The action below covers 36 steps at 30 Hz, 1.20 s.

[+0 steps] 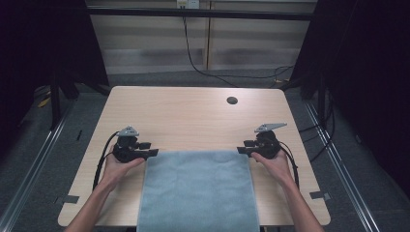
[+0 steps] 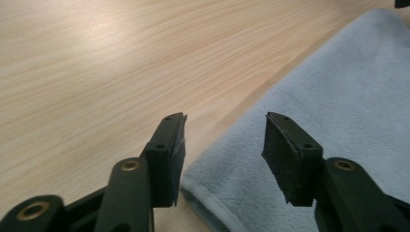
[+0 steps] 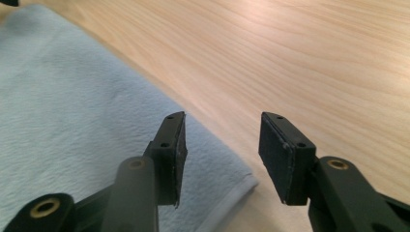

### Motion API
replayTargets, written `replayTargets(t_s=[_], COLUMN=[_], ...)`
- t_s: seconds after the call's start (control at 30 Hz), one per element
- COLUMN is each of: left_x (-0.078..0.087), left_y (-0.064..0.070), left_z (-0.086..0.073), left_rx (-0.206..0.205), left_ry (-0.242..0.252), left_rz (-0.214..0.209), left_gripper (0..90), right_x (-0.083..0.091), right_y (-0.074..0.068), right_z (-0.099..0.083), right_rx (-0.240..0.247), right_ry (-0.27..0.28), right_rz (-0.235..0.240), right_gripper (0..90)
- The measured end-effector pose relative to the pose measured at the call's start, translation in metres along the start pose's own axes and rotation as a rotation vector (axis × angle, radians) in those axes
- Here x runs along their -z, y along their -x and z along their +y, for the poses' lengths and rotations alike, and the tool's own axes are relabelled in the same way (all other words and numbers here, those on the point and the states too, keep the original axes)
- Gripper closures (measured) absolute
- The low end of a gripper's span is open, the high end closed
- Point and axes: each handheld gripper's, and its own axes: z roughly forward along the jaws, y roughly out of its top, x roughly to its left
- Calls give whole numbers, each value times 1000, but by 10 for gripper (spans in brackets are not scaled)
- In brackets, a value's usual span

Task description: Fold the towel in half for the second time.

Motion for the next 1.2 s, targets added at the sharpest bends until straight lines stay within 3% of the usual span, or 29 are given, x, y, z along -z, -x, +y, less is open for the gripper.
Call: replayTargets(t_s=[0.13,0.37,0.5,0.6,0.7,0.93,1.0,1.03,1.2], left_x=[-4,-9,-10,-12,-11,-10,-11,-11,-10], left_y=[3,-10,-12,-13,-15,-13,-11,-10,-9], left_z=[-1,-5,-7,-9,-12,-16,-17,-17,-20], left_rx=[-29,2,-11,-14,8,-26,-42,-45,-22], left_ry=[-13,-26,-33,-44,-44,-67,-63,-64,-65], left_rz=[5,28,19,8,-21,-34,-57,-48,-90], left_gripper=[444,394,389,388,401,430,531,558,769], right_x=[-7,-20,-22,-23,-23,-23,-23,-23,-22], right_y=[3,5,2,0,-2,-3,-3,-3,-4], right_z=[-6,-12,-15,-18,-19,-20,-20,-20,-21], right_rx=[-2,12,28,43,39,28,29,27,-2], right_ry=[-15,-57,-70,-59,-57,-65,-65,-64,-53], right_rz=[-2,2,-1,-2,2,25,23,25,27], right_gripper=[514,543,566,604,658,786,806,812,825])
